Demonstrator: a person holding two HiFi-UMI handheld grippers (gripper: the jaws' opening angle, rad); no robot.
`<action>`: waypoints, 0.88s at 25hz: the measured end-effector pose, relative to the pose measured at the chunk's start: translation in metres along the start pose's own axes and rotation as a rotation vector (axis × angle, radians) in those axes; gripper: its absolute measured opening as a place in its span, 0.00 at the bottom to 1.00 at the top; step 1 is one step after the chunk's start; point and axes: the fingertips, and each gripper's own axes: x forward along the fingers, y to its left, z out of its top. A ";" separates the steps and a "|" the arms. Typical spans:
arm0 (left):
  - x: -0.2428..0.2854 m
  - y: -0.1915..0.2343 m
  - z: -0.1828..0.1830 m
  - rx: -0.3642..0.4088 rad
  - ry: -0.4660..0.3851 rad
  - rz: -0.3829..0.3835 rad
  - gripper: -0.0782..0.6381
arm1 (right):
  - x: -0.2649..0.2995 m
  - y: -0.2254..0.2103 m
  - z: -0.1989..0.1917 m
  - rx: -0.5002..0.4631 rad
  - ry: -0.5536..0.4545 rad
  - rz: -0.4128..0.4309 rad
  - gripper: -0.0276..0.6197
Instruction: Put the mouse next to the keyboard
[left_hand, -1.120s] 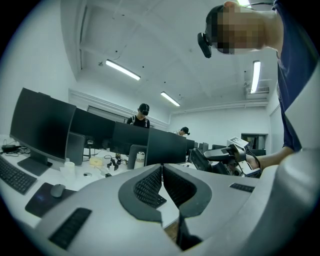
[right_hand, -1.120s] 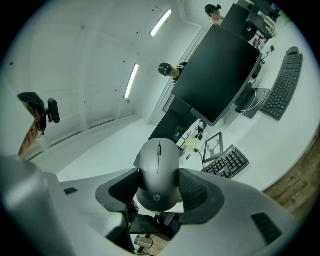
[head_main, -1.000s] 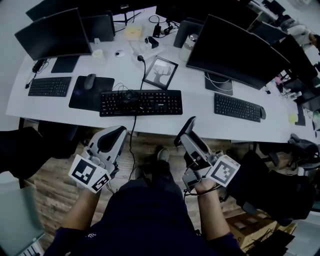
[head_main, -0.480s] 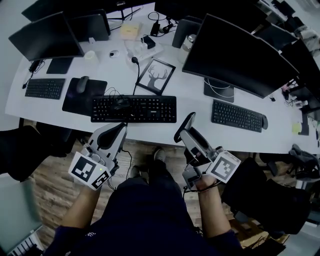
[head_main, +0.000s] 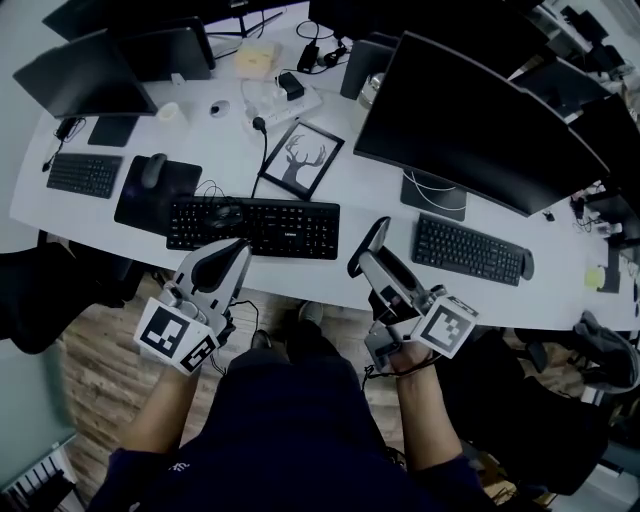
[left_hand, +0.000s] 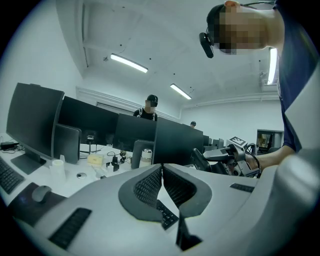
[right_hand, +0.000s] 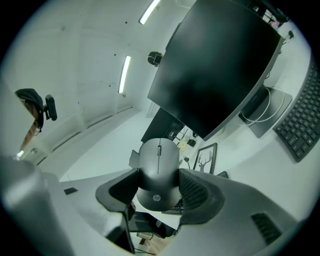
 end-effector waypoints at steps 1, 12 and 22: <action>0.004 0.000 0.000 -0.001 0.002 0.006 0.16 | 0.000 -0.005 0.002 0.016 0.004 -0.004 0.44; 0.041 0.002 -0.004 -0.018 0.025 0.057 0.16 | 0.011 -0.053 0.024 0.033 0.064 -0.025 0.44; 0.066 0.011 -0.018 -0.020 0.058 0.048 0.16 | 0.023 -0.096 0.018 0.022 0.110 -0.094 0.44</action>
